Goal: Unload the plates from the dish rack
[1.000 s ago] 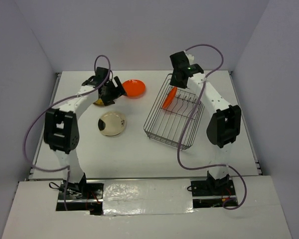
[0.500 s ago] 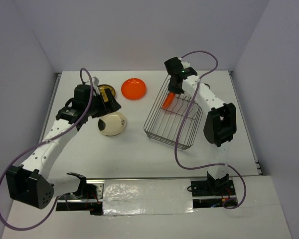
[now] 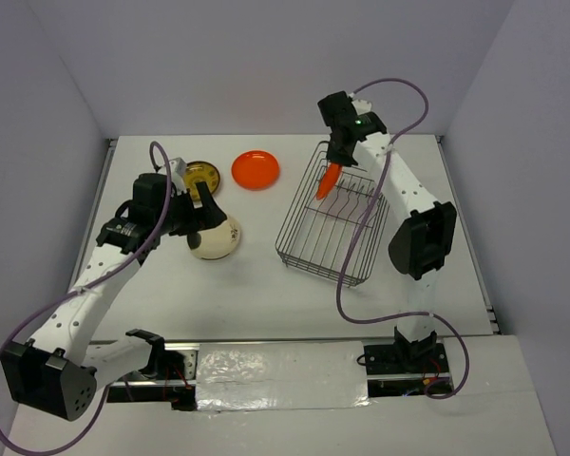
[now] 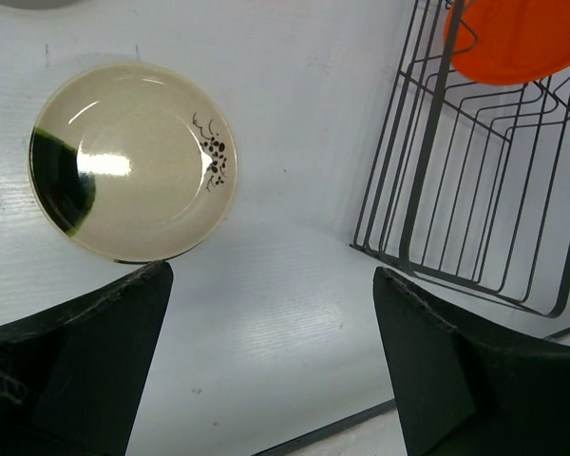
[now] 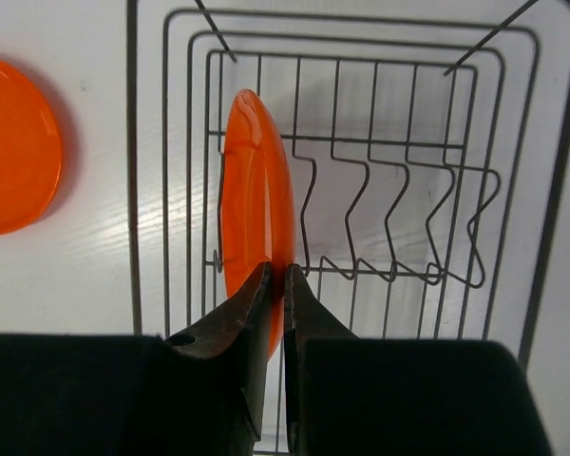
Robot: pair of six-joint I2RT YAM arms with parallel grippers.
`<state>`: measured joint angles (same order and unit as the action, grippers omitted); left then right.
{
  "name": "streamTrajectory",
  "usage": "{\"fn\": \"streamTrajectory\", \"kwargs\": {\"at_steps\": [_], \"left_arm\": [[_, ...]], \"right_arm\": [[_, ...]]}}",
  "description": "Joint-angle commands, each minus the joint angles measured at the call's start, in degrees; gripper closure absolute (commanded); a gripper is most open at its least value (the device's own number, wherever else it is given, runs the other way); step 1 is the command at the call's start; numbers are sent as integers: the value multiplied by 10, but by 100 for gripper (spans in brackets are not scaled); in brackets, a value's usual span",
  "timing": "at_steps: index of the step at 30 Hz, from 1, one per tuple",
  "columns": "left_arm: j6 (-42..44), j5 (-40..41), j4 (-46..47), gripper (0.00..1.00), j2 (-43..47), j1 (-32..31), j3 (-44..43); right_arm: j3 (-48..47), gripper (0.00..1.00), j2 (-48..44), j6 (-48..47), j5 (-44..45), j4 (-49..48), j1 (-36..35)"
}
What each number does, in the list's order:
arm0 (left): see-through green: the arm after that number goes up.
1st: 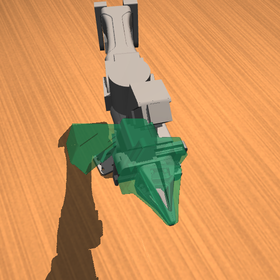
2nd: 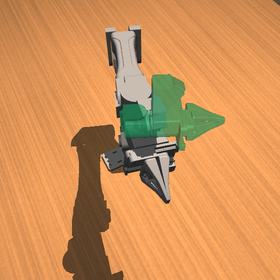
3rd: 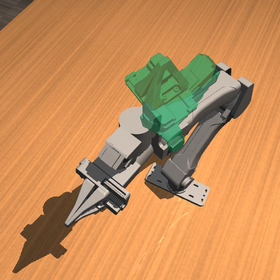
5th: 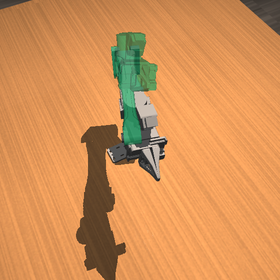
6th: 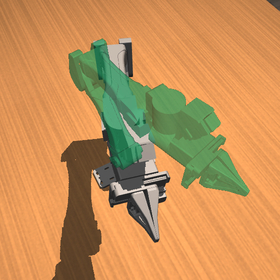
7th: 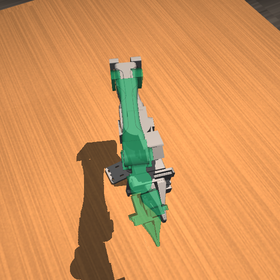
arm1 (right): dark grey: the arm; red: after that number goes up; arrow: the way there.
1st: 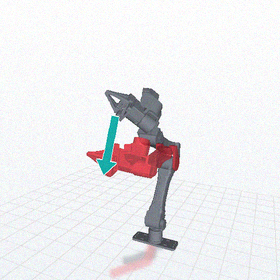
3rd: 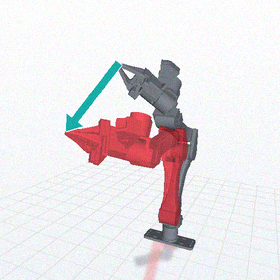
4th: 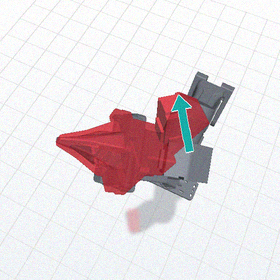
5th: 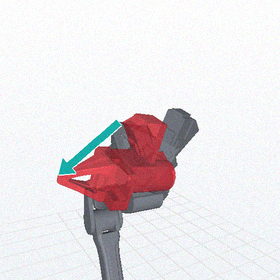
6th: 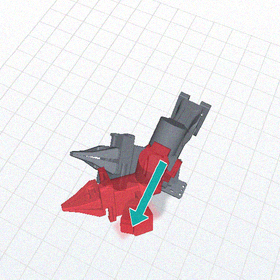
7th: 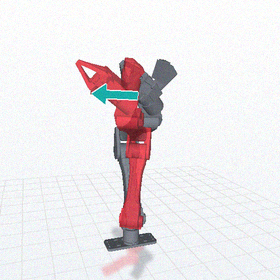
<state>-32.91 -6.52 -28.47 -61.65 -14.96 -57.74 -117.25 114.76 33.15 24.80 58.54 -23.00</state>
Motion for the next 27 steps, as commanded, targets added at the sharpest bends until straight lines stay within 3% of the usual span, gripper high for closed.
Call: {"fn": "streamTrajectory", "kwargs": {"at_steps": [1, 5, 10, 17, 20, 24, 25, 26, 27], "left_arm": [[12, -35, 25, 1, 11, -3, -10], [1, -115, 74, 1, 14, -3, -12], [-41, -269, 170, 0, -49, -6, -78], [-59, -261, 168, 1, -170, -60, -184], [-54, -234, 143, 3, -205, -78, -211], [-62, -232, 148, 20, -228, -89, -203], [-71, -263, 191, 31, -228, -89, -194], [-78, -277, 212, 45, -228, -88, -186], [-91, -284, 226, 81, -228, -89, -178]], "right_arm": [[-84, 98, -49, -11, 26, 35, 10], [-104, 100, -88, -36, 26, 56, 8], [-9, 100, -197, -113, -53, -6, -1], [188, 100, -363, -158, -378, -188, -1], [237, 100, -400, -136, -461, -250, -1], [265, 100, -422, -99, -501, -295, -1], [268, 100, -420, -98, -508, -301, -1], [274, 100, -416, -93, -512, -309, -1], [277, 100, -414, -92, -519, -310, -1]]}}
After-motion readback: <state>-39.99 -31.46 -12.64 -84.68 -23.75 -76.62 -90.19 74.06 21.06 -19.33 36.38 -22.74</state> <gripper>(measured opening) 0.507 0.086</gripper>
